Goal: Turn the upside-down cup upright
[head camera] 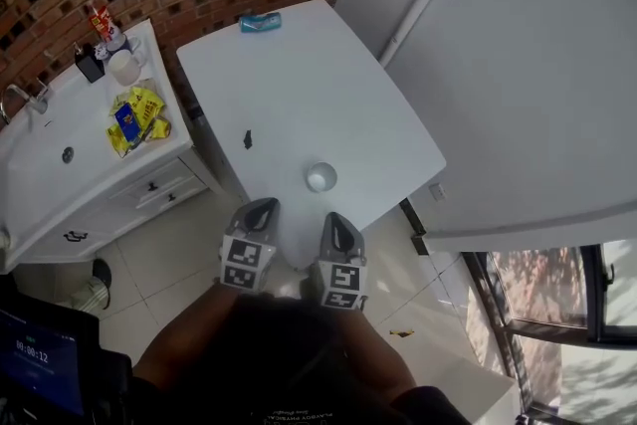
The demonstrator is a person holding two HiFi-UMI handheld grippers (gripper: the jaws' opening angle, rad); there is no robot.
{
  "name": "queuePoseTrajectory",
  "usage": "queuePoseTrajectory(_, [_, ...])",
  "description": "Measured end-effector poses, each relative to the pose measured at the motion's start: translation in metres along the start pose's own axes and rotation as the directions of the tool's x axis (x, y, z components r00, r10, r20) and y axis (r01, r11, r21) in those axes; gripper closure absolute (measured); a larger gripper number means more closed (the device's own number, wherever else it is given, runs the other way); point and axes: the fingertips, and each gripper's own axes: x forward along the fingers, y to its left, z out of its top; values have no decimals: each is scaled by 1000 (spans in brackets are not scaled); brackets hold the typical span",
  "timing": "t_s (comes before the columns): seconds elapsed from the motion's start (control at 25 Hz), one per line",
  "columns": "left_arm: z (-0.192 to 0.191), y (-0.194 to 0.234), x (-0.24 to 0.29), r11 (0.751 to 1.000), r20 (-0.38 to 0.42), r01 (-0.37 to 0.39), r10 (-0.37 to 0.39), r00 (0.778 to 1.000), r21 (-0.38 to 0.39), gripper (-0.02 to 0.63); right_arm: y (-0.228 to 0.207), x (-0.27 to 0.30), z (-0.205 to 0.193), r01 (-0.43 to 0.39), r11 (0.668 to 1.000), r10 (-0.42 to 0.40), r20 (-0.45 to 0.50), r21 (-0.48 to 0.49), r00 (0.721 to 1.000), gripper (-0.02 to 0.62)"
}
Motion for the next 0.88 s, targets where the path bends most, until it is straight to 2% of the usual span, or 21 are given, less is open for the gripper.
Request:
queuePoseTrajectory(0.16, [3,-11,-6,1000,11,23,-23,1000,15,609,-2,-8,-11,17,1000,-17,-17,6,1000,583])
queuePoseTrajectory(0.32, [5,-13,-11,1000,17,7,-7,1000,26,609,1,-17,-12,4,1000,-4,-5,-10,1000,583])
queuePoseTrajectory(0.48, [5,-28,-17,1000,20,-8,7,1000,19,609,13,-34,-9,-49,996,50,12,-72,999,583])
queuePoseTrajectory(0.56, [5,-36,-23,1000,24,-22,21,999,21,609,17,-42,-9,-77,995,78,16,-64,997,583])
queuePoseTrajectory(0.64, [3,-50,-27,999,29,-36,36,999,18,609,11,-53,-10,-95,993,97,17,-65,995,583])
queuePoseTrajectory(0.8, [-3,-85,-37,999,32,-47,47,998,12,609,-1,-87,-11,-122,981,129,36,-148,991,583])
queuePoseTrajectory(0.88, [-5,-91,-50,997,38,-71,71,997,7,609,3,-101,-12,-149,977,157,39,-156,987,583])
